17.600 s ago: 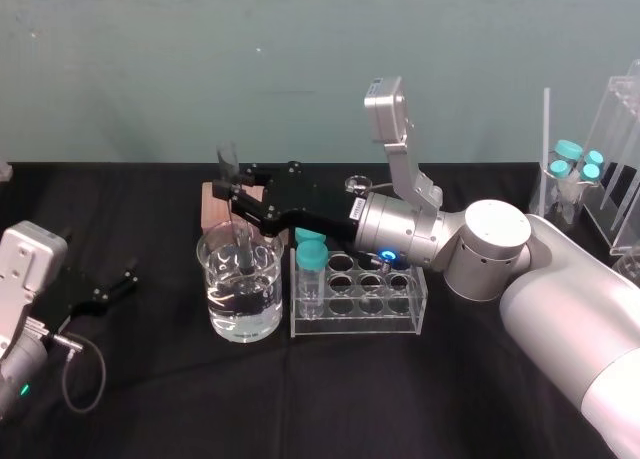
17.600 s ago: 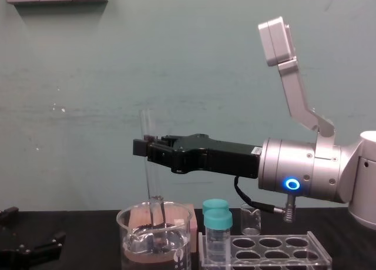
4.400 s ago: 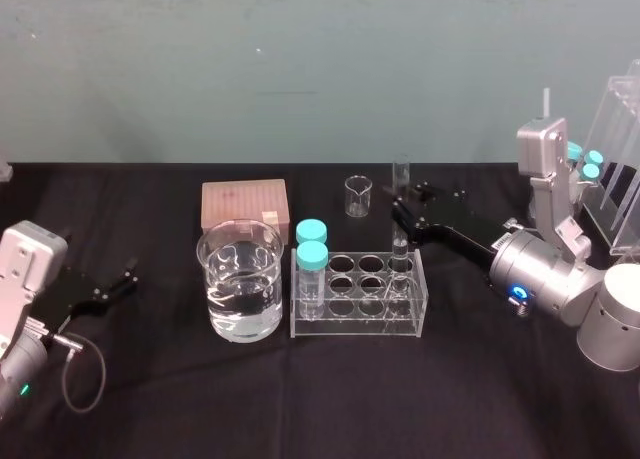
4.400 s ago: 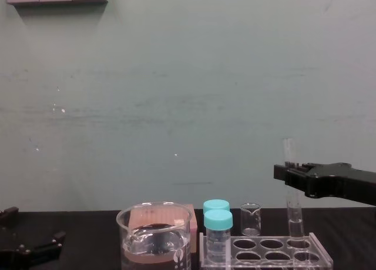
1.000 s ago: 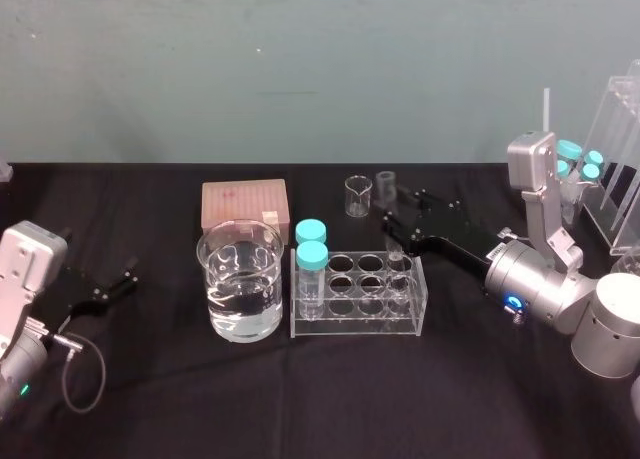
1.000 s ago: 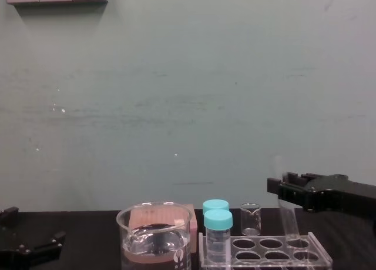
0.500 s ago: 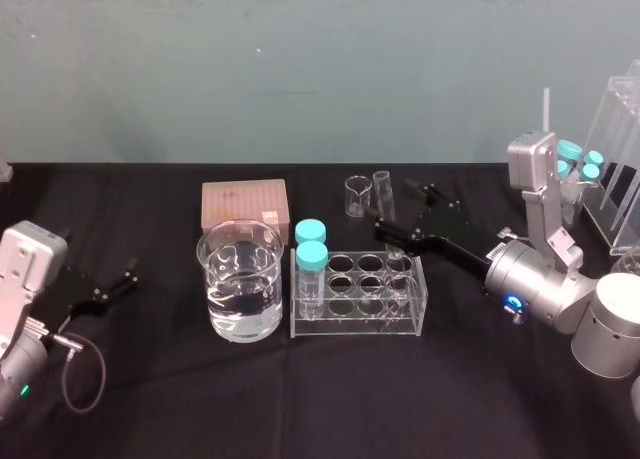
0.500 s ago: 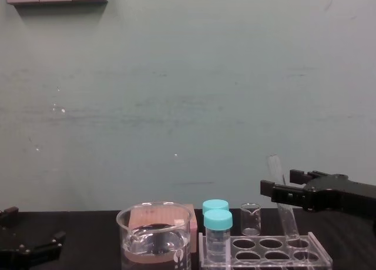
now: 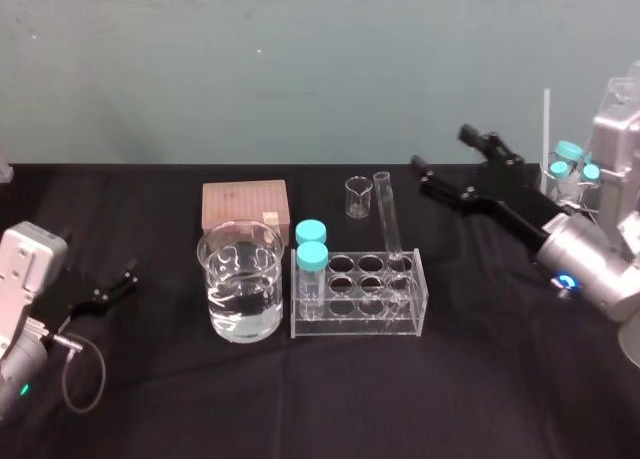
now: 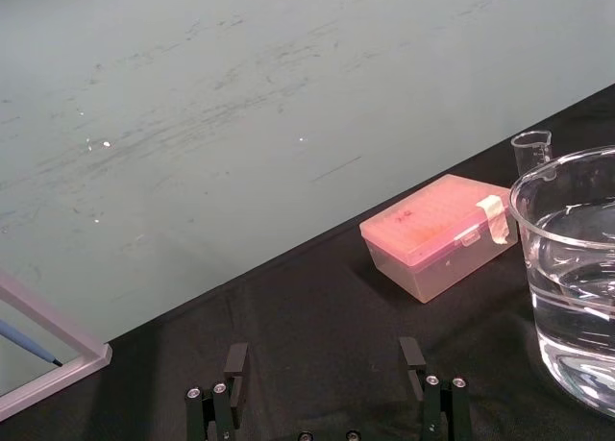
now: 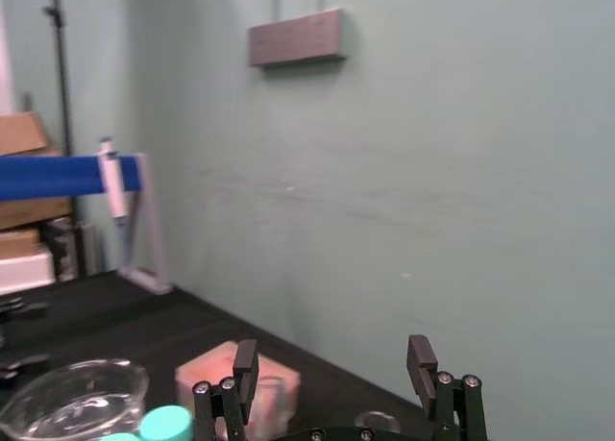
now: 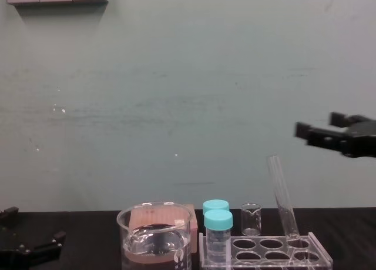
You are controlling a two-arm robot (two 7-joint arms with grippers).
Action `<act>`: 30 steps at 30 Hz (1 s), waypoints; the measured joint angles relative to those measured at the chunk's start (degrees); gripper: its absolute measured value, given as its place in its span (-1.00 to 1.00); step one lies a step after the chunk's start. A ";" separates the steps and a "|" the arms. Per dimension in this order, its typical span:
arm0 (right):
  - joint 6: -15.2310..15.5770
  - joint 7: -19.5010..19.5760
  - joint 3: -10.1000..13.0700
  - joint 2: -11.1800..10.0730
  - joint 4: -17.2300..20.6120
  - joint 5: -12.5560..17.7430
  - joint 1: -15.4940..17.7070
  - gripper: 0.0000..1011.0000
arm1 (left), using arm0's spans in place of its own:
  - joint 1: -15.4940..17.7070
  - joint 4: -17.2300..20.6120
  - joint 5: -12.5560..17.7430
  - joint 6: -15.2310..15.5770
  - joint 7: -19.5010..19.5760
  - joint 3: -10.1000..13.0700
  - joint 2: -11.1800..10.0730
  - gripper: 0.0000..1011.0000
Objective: Hold the test tube with one hand and immerse one end into the beaker, then return it to the test tube rack.
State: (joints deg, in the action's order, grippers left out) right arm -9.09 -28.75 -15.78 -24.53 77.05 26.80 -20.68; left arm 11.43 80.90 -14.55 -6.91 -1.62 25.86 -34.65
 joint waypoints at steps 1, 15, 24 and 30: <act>-0.10 1.46 1.16 -0.43 1.51 -0.10 1.49 0.98 | 0.00 0.00 0.00 0.00 0.00 0.00 0.00 0.98; 2.80 13.06 8.36 -1.06 7.78 -3.56 13.21 0.98 | 0.00 0.00 0.00 0.00 0.00 0.00 0.00 0.98; 4.22 14.07 8.76 -0.46 7.75 -4.95 14.26 0.98 | 0.01 0.00 0.00 0.00 0.00 0.00 0.00 0.98; 4.05 14.03 8.70 -0.54 7.72 -4.78 14.12 0.98 | 0.00 0.00 0.00 0.00 0.00 0.00 0.00 0.98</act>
State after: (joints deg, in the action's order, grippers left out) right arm -5.04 -14.72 -7.08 -25.07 84.77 22.02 -6.56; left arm 11.43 80.90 -14.55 -6.91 -1.62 25.86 -34.65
